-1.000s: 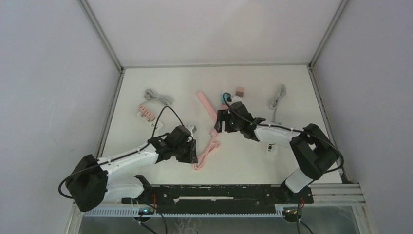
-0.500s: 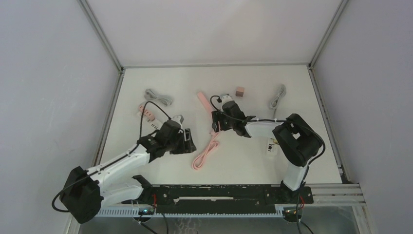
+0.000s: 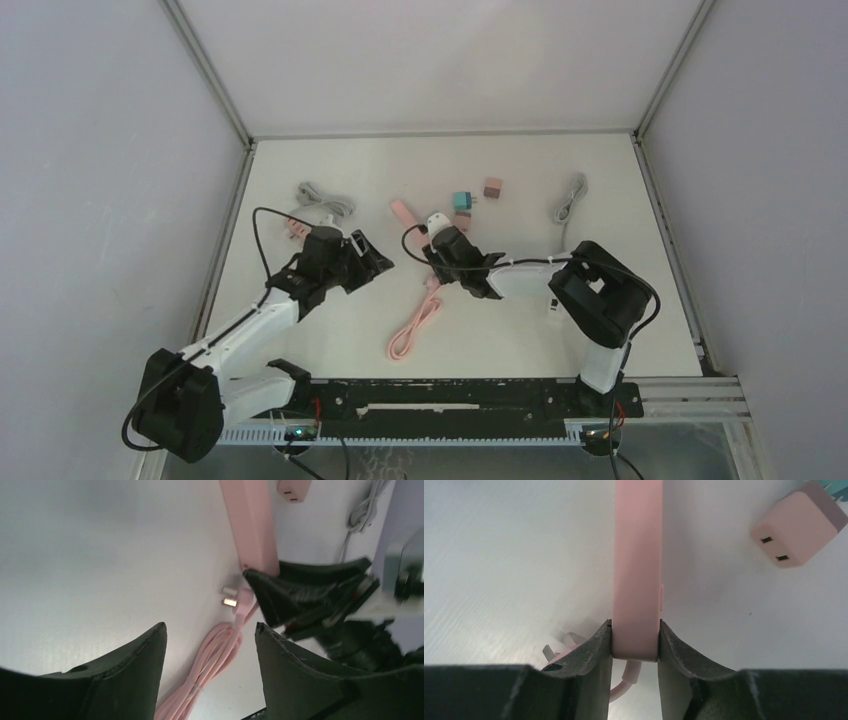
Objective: Insert the plug
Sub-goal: Pick up the socket from the center of the board.
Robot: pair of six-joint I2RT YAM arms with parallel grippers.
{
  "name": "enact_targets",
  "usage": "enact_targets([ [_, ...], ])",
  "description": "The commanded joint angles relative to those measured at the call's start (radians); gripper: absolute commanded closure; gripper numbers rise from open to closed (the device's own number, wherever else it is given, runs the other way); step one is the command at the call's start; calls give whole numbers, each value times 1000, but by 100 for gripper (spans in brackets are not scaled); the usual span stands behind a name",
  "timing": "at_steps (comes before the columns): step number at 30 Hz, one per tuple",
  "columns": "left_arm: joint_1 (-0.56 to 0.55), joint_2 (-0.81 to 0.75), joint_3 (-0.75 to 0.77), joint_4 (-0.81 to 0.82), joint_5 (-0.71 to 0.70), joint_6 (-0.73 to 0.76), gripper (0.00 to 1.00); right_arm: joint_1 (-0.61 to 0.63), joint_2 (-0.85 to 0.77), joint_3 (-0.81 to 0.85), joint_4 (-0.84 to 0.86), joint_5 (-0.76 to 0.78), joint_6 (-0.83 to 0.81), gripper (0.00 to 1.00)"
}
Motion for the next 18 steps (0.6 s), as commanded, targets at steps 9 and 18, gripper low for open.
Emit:
enact_targets([
  [9,47,208,53,245,135,-208,30,204,-86,-128,37,288,-105,69],
  [18,45,378,126,284,118,-218,30,302,-57,-148,85,388,-168,69],
])
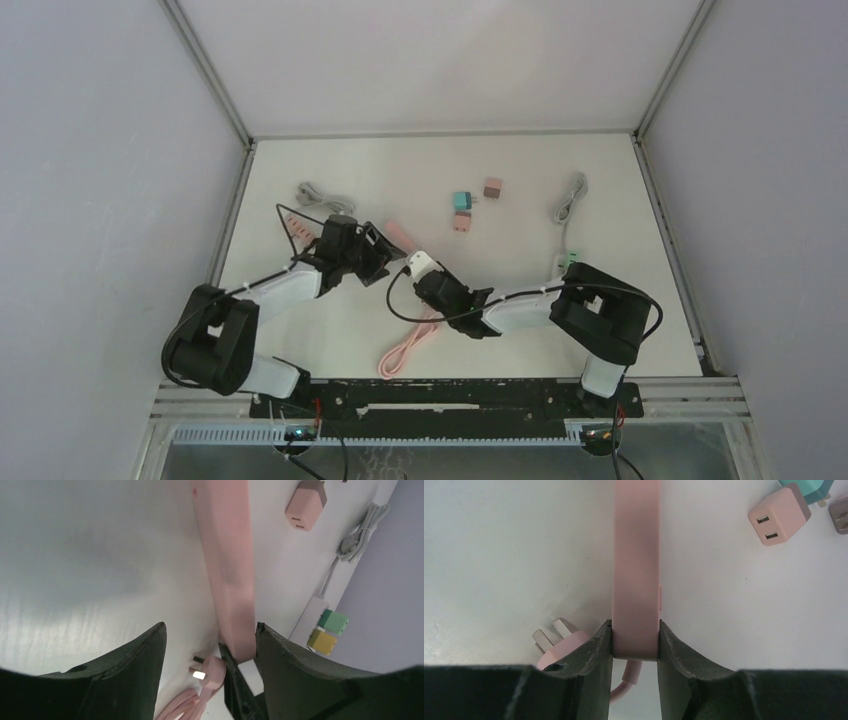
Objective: Insert the plug
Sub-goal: Pick up the socket from the center of the board.
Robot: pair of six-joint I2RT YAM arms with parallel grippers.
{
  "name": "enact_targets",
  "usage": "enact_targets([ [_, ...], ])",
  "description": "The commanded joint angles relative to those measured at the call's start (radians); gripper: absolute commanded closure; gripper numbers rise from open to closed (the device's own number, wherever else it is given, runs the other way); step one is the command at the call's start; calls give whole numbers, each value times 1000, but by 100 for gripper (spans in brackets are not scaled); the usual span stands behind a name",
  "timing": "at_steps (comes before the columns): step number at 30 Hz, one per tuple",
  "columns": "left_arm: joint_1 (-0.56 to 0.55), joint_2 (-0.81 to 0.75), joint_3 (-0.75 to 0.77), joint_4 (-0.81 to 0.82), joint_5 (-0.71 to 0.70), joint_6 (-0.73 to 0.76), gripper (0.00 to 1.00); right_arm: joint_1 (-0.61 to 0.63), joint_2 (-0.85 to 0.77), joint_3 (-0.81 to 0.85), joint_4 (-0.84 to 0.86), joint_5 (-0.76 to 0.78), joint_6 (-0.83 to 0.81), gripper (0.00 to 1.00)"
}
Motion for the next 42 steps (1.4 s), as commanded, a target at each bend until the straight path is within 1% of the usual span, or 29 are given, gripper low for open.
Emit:
enact_targets([
  [1,3,67,86,70,12,-17,31,46,14,-7,33,46,-47,70],
  [6,0,142,120,100,23,-26,31,73,25,-6,40,56,-62,69],
  [9,-1,195,137,101,36,-35,33,88,25,-7,48,77,-79,69],
  [11,-6,217,140,105,29,-31,38,96,26,-6,52,81,-89,69],
  [16,-20,242,161,101,15,1,54,103,19,-6,50,79,-91,68],
  [19,-28,249,177,101,19,14,64,105,-2,-7,48,75,-96,66],
  [22,-35,239,188,109,15,29,75,105,-31,-8,32,67,-90,60],
  [26,-46,188,195,141,5,60,91,101,-94,-9,-1,60,-56,47],
  [28,-49,158,199,160,9,72,97,90,-144,-10,-22,46,-18,34],
  [30,-51,130,199,181,16,77,99,66,-211,-21,-40,-8,29,23],
  [33,-53,76,196,217,25,84,100,1,-325,-40,-74,-137,128,14],
  [38,-70,-14,190,297,47,127,100,-164,-502,-85,-83,-424,285,8],
  [42,-102,-76,211,309,68,191,100,-289,-588,-102,-56,-640,393,4],
])
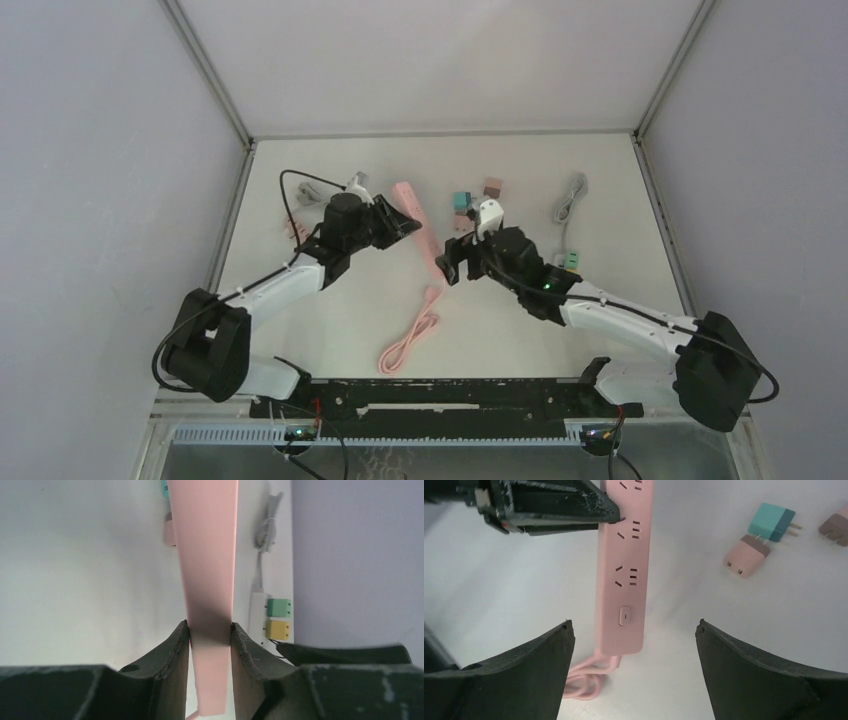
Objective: Insert the plug
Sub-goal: Pick up the socket from the center of the board.
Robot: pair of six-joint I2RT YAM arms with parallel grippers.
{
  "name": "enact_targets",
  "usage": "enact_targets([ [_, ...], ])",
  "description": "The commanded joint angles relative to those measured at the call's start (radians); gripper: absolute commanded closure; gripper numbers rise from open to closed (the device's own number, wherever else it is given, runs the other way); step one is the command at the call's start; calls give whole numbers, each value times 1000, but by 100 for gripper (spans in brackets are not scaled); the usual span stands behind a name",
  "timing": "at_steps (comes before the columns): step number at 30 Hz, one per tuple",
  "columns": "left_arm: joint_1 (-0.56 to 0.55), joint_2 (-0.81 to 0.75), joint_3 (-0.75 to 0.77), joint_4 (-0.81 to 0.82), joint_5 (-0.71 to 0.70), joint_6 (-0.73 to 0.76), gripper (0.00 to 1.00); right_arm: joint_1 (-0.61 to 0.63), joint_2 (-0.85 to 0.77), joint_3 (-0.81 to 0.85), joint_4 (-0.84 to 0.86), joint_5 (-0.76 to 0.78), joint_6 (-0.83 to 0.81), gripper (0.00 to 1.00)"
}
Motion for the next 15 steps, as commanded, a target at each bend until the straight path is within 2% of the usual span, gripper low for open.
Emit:
enact_targets([
  [1,-52,-110,71,120,44,88,100,-106,-82,-16,34,-318,178,3],
  [6,-102,-178,86,116,28,162,100,-197,-101,-16,95,-477,268,0],
  [15,-146,-237,81,129,26,168,100,-195,-44,33,63,-445,235,0],
])
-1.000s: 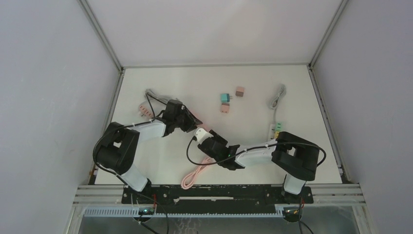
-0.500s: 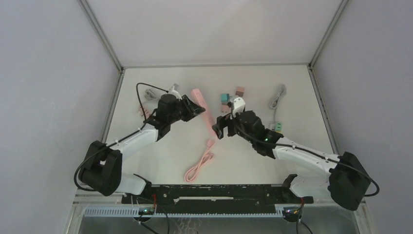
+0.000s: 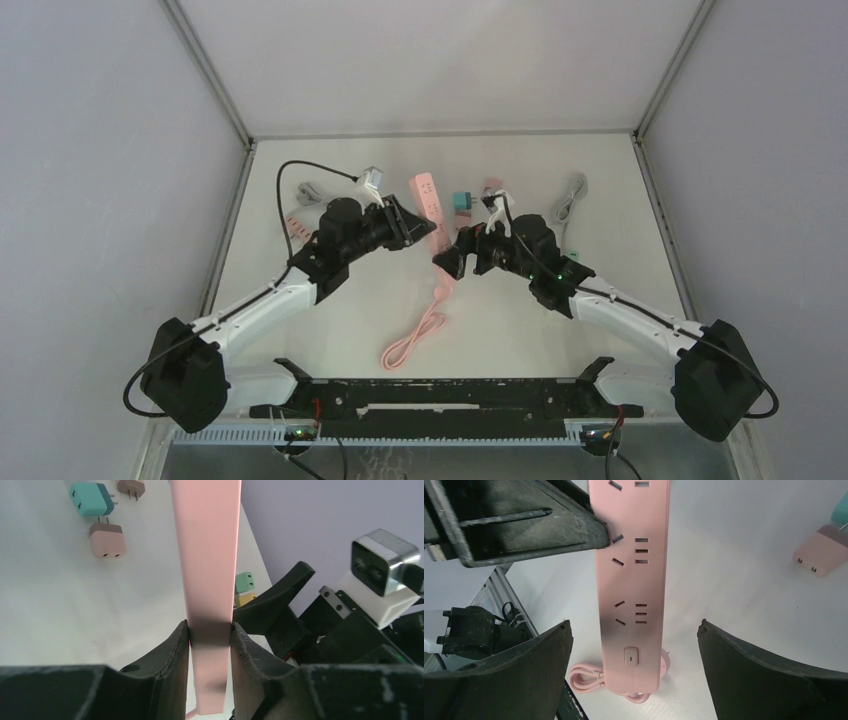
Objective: Insert the plug
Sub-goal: Pick up the socket from the center of the board, then place the socket at the center of the board.
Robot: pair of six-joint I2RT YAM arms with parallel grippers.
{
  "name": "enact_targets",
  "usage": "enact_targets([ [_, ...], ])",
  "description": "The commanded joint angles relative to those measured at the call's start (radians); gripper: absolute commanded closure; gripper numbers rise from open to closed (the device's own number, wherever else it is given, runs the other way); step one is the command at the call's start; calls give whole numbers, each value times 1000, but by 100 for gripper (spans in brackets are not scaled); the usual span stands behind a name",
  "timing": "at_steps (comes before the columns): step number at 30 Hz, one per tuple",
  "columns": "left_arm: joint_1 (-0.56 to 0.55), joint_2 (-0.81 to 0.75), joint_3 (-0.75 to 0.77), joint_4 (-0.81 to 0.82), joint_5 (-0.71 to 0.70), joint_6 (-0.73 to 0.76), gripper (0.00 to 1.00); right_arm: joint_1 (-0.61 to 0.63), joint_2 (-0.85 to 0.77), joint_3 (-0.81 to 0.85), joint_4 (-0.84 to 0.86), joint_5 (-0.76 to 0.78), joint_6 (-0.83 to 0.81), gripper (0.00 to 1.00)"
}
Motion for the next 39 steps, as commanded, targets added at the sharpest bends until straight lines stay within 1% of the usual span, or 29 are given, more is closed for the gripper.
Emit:
enact_targets([
  [1,-18,-57,62,115,2,5,100,11,26,53,18,-20,0,0],
  [3,-25,-54,36,144,-11,-24,100,26,46,67,3,-13,-15,0],
  [5,-26,-46,5,186,-14,-59,100,49,69,83,-25,19,-35,6],
  [10,-36,-38,-59,225,-29,-84,100,78,101,91,-57,57,-71,27],
  [13,-37,-51,-105,225,-56,-79,99,97,115,103,-89,85,-95,44],
  [15,-38,-78,-140,192,-95,-60,94,118,129,130,-120,102,-117,59],
  [18,-37,-167,-201,91,-196,-30,86,164,155,178,-159,129,-141,75],
  [20,-37,-256,-246,30,-264,-8,81,200,177,209,-163,135,-144,85],
  [21,-37,-303,-264,-10,-300,2,76,218,190,227,-161,136,-145,89],
  [22,-37,-353,-281,-54,-350,21,68,242,204,245,-159,135,-145,92],
  [23,-37,-397,-289,-101,-386,36,58,260,218,266,-159,137,-145,93],
  [24,-37,-444,-292,-150,-420,53,52,276,234,288,-158,136,-145,95],
  [25,-37,-487,-294,-197,-460,66,47,290,253,309,-159,134,-143,96],
  [28,-37,-601,-294,-321,-562,93,38,312,302,364,-176,138,-129,98],
  [31,-37,-675,-292,-418,-645,88,33,302,361,398,-245,164,-110,98],
  [33,-37,-682,-293,-456,-666,81,32,288,390,400,-300,193,-92,98],
  [37,-37,-643,-322,-435,-615,52,32,276,417,365,-372,291,-87,99],
  [39,-37,-603,-336,-399,-575,38,32,260,419,327,-374,307,-79,99],
])
